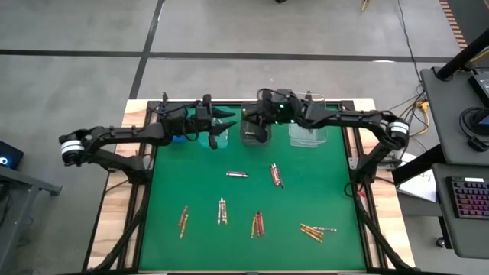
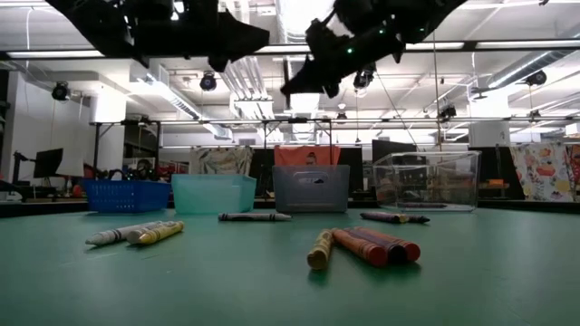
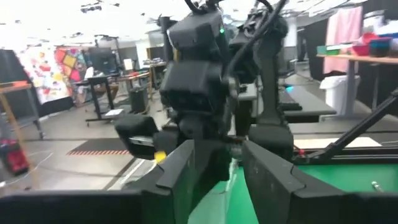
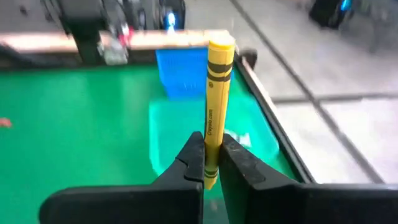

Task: Sort crayons
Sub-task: Put the yellow crayon into the black bin, then put the red crayon into the blue bin

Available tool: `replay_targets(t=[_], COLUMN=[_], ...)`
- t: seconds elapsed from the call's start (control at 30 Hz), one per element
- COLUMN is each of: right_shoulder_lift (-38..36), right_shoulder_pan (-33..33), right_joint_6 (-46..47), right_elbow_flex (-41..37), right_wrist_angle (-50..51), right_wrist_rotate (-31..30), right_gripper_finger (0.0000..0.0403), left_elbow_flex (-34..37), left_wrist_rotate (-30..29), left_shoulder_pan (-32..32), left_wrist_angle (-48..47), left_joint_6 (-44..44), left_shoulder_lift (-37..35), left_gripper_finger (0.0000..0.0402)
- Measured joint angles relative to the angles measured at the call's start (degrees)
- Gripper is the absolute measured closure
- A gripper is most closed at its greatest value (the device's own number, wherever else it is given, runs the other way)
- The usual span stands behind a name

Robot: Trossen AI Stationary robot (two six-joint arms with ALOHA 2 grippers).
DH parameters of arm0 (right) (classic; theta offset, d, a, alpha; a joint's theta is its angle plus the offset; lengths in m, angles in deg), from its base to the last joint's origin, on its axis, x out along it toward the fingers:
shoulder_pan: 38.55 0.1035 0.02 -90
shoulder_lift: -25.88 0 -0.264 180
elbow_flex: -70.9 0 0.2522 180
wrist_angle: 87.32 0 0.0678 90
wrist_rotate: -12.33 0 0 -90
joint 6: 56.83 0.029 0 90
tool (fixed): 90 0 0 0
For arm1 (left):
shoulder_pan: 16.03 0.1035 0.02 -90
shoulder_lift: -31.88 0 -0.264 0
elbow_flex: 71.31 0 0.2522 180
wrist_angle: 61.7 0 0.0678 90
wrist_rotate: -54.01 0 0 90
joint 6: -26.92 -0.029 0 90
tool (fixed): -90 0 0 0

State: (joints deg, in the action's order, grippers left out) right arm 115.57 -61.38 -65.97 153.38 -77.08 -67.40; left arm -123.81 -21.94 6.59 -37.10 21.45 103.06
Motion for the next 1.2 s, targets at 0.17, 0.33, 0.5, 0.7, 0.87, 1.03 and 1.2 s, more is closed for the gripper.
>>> replay_targets(t=[0.17,0.33,0.5,0.7,0.87,1.03,1.2], right_shoulder_lift=[5.2,11.9,18.2,23.9,26.2,26.3,26.3], right_shoulder_pan=[-3.2,-6.5,-8.8,-9.3,-9.2,-9.2,-9.2], right_joint_6=[-2.3,-4.3,-6.0,-8.6,-9.5,-8.9,-8.2], right_elbow_flex=[6.3,12.6,19.1,25.2,28.5,29.6,30.5], right_wrist_angle=[11.4,22.0,30.2,40.6,46.6,46.7,46.6], right_wrist_rotate=[0.0,-0.1,-0.1,-5.5,-6.5,-6.9,-6.9], right_gripper_finger=[0.0389,0.0389,0.039,0.039,0.039,0.0371,0.0305], left_elbow_flex=[0.0,0.0,0.0,0.0,0.0,0.0,0.0], left_wrist_rotate=[-4.3,-12.8,-13.5,-13.5,-13.5,-13.5,-13.5], left_shoulder_pan=[1.6,1.7,1.7,1.7,1.7,1.7,1.7], left_wrist_angle=[-7.6,-13.7,-16.8,-17.5,-18.0,-18.1,-18.9], left_joint_6=[0.0,-0.5,-1.7,-2.6,-2.9,-3.0,-2.9], left_shoulder_lift=[-5.6,-10.1,-12.5,-13.9,-14.0,-13.0,-12.3], left_gripper_finger=[0.0279,0.0278,0.0278,0.0278,0.0278,0.0278,0.0278])
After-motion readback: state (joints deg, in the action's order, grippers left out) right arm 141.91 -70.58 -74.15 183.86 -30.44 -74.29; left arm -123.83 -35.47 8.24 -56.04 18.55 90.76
